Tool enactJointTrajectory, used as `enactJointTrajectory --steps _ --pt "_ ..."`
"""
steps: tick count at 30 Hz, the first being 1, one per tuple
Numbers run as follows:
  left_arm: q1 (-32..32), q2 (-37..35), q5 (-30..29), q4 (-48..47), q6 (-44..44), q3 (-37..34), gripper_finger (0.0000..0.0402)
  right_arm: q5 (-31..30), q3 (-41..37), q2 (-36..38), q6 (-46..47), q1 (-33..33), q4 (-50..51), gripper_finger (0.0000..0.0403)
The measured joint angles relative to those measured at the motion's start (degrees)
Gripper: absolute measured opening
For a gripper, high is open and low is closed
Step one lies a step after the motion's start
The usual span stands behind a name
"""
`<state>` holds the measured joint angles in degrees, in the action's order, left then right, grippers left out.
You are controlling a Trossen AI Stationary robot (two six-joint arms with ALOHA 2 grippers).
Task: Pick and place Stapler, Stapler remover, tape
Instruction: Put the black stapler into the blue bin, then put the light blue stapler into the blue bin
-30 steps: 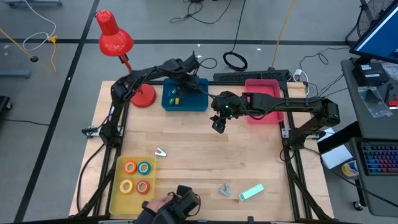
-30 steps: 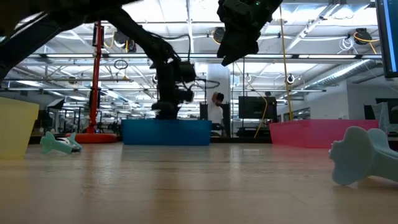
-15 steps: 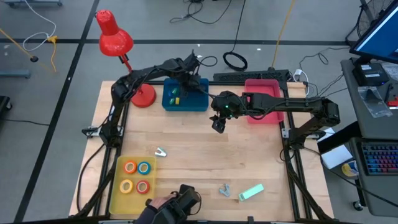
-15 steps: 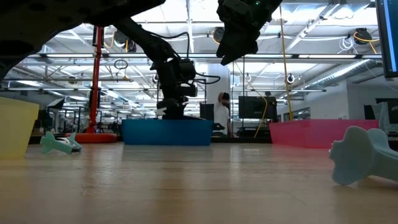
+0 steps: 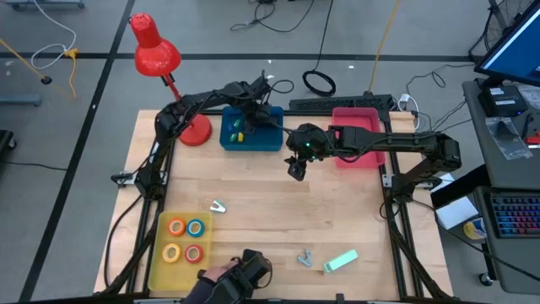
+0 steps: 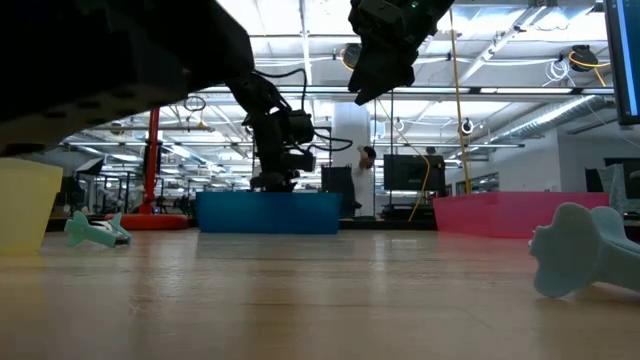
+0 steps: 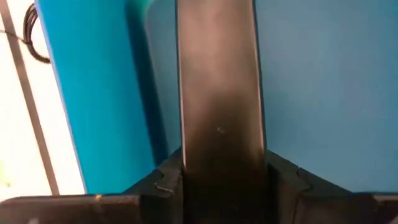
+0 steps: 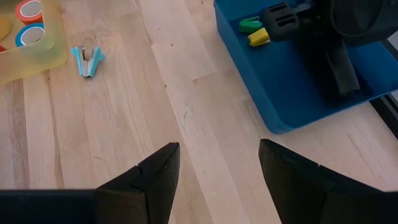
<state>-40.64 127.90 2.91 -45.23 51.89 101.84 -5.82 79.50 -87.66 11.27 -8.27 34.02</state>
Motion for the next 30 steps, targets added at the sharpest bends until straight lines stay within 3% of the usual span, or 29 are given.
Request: enactJointTrajectory --steps 8,17,25,30 --pt "0.16 0.01 -3.61 -0.03 -1.69 0.0 0.0206 0.04 0.0 0.0 -0.02 0.0 0.01 0.0212" --pt "3.57 -3.97 -20.4 -0.75 -4.52 0.0 0.0221 0.04 0.01 0.0 -0.11 0.0 0.42 0.0212" --pt "4.45 -8.86 -19.7 -2.58 -8.96 0.02 0.0223 0.04 0.02 0.02 0.03 0.42 4.7 0.0212" --pt "5.6 -13.95 -18.43 -8.4 -16.29 0.02 0.0223 0.15 0.02 0.02 -1.13 2.05 6.75 0.0212"
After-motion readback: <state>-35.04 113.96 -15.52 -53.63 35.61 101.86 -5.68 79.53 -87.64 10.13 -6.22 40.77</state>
